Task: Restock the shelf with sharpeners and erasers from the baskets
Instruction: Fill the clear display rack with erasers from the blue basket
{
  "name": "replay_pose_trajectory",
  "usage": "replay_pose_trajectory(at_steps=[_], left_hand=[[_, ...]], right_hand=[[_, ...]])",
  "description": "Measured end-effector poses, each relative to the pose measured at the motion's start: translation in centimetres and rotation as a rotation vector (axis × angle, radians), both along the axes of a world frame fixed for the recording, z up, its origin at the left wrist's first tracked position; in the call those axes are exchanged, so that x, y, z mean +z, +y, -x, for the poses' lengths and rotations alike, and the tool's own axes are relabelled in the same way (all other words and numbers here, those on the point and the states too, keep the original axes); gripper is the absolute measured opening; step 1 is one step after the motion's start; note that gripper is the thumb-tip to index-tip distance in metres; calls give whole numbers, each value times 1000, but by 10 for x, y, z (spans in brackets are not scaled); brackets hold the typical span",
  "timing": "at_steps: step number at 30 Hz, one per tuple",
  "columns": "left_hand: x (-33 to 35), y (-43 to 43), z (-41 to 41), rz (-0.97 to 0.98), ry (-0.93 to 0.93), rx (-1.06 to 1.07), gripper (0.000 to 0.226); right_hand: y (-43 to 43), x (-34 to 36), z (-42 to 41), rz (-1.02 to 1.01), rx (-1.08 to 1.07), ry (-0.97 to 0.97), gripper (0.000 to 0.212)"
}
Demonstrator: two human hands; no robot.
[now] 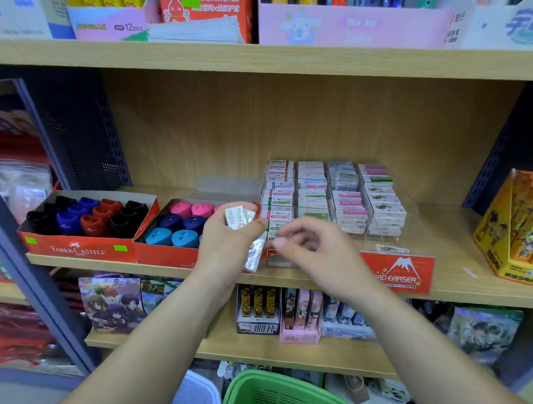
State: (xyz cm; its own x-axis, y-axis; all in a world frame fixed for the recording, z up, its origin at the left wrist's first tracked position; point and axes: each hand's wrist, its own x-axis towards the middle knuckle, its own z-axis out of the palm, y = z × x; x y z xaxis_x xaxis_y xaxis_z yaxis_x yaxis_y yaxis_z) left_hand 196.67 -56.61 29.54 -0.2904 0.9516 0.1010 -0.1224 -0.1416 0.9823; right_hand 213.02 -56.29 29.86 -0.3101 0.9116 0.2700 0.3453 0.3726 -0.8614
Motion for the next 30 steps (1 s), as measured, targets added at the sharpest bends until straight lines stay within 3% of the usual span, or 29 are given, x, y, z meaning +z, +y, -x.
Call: replay_pose_trajectory(at_steps=[5, 11, 13, 18, 22, 30], left_hand=[[1, -3, -7, -15, -73, -24, 15], [1, -5, 3, -28, -171, -43, 11], [0, -6, 7, -33, -185, -57, 14], [-4, -14, 10, 23, 72, -102, 22], [-6, -16, 11, 115, 145, -143, 28], [-5, -11, -1, 131, 247, -190, 12]], right_hand=[[-18, -11, 25, 241, -2, 303, 36], [-18, -9, 15, 336, 15, 416, 22], [-16, -8, 8, 324, -6, 416, 19], [-9, -12, -12, 275, -30, 295, 20], [-5, -17, -29, 243, -54, 241, 17], [16, -10, -66, 137, -188, 277, 26]])
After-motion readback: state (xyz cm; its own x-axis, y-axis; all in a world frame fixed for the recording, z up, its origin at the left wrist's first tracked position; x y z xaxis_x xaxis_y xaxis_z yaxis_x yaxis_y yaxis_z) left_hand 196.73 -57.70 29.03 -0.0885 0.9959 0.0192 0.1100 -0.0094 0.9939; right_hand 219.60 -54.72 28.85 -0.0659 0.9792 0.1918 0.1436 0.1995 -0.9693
